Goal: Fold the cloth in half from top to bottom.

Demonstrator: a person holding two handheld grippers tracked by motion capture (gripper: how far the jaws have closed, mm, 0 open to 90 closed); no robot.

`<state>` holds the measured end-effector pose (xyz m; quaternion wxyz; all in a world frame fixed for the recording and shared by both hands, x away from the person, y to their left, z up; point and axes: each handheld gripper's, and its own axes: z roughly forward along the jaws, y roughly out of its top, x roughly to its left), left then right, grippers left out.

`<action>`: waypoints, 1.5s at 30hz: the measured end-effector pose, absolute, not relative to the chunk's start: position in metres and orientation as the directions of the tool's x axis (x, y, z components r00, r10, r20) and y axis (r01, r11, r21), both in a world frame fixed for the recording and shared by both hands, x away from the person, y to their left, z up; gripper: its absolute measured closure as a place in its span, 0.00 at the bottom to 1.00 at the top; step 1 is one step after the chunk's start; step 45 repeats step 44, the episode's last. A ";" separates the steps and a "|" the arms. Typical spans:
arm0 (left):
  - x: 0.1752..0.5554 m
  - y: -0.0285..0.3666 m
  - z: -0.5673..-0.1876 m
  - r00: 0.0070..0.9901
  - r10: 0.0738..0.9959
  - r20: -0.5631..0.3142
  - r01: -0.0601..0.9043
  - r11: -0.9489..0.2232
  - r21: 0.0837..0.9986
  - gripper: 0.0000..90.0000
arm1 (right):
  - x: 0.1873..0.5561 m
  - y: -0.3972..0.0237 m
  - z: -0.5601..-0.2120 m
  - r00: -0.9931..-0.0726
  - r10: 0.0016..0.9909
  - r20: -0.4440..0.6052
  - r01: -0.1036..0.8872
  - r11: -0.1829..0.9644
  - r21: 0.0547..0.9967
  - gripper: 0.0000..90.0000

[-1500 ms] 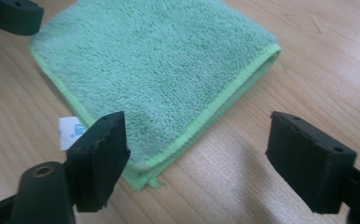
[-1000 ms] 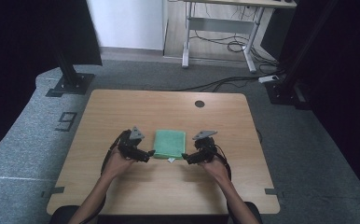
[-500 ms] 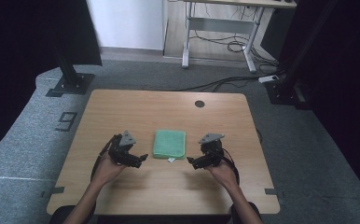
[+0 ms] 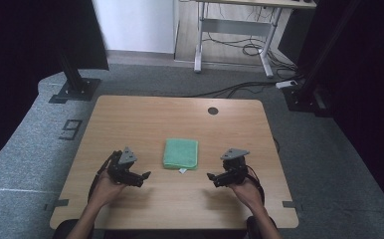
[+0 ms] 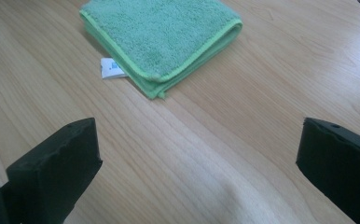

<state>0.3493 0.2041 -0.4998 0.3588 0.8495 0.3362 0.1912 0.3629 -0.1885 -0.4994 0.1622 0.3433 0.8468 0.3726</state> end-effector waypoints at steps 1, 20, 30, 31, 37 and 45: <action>0.348 0.206 -0.501 0.699 0.711 0.082 0.436 -0.514 0.739 0.00 | 0.362 -0.191 -0.500 -0.711 0.703 -0.021 0.460 0.487 0.743 0.00; 0.334 0.226 -0.536 0.681 0.732 0.031 0.496 -0.492 0.716 0.00 | 0.349 -0.218 -0.531 -0.668 0.744 0.006 0.515 0.456 0.726 0.00; 0.338 0.227 -0.548 0.667 0.745 0.009 0.539 -0.491 0.684 0.00 | 0.351 -0.223 -0.554 -0.655 0.755 0.035 0.557 0.450 0.698 0.00; 0.338 0.226 -0.548 0.664 0.747 0.017 0.541 -0.496 0.679 0.00 | 0.351 -0.222 -0.554 -0.657 0.753 0.020 0.548 0.459 0.699 0.00; 0.339 0.223 -0.549 0.659 0.752 -0.003 0.567 -0.494 0.659 0.00 | 0.350 -0.219 -0.557 -0.657 0.754 0.007 0.532 0.456 0.714 0.00; 0.338 0.223 -0.549 0.655 0.755 -0.003 0.569 -0.491 0.659 0.00 | 0.350 -0.219 -0.557 -0.656 0.755 0.007 0.532 0.456 0.714 0.00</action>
